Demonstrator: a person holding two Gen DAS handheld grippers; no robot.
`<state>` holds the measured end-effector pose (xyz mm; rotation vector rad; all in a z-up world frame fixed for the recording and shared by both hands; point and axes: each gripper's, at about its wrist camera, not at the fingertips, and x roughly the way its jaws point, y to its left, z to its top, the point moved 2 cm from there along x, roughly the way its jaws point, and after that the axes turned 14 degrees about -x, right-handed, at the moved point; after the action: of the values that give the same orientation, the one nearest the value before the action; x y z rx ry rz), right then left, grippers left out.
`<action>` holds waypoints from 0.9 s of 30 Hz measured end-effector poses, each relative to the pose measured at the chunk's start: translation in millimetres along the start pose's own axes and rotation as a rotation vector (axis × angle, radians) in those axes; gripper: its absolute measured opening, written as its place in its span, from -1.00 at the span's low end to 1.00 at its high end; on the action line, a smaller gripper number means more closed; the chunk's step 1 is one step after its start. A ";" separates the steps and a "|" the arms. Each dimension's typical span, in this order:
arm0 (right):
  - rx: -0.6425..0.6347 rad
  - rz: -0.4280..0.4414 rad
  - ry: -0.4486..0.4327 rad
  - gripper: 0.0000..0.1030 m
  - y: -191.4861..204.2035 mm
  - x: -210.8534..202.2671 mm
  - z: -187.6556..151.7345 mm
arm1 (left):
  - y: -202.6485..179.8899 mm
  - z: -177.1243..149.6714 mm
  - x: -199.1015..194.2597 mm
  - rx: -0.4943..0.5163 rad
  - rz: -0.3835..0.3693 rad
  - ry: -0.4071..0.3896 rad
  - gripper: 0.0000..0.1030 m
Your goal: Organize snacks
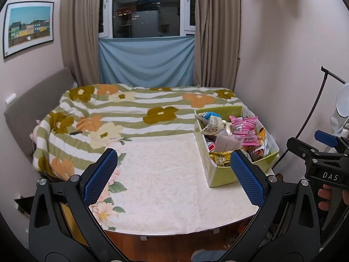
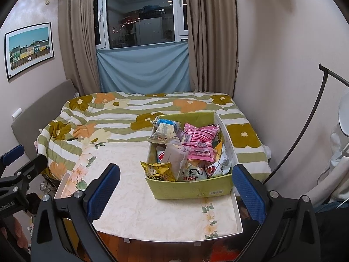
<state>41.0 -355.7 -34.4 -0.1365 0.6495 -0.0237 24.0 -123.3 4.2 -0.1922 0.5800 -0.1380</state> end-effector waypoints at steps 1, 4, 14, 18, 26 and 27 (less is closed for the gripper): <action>0.003 0.001 0.001 0.98 -0.7 0.1 0.1 | 0.1 0.5 0.5 0.002 -0.001 0.001 0.99; -0.003 -0.001 -0.001 0.98 -0.7 0.3 0.3 | 0.0 1.4 1.2 0.002 -0.002 0.000 0.99; -0.002 -0.001 0.002 0.98 -0.5 2.8 1.7 | -0.7 1.7 2.4 0.001 -0.005 0.003 0.99; -0.005 -0.001 0.003 0.98 0.3 4.3 2.0 | 0.1 2.3 5.7 -0.008 -0.015 0.006 0.99; 0.000 -0.002 0.002 0.98 3.4 6.2 3.0 | 2.9 3.4 4.6 -0.001 -0.032 -0.002 0.99; 0.000 -0.002 0.002 0.98 3.4 6.3 3.0 | 3.5 4.2 3.3 -0.002 -0.036 -0.011 0.99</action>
<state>47.8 -352.4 -36.3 -0.1372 0.6510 -0.0261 29.4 -120.0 5.1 -0.2051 0.5660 -0.1710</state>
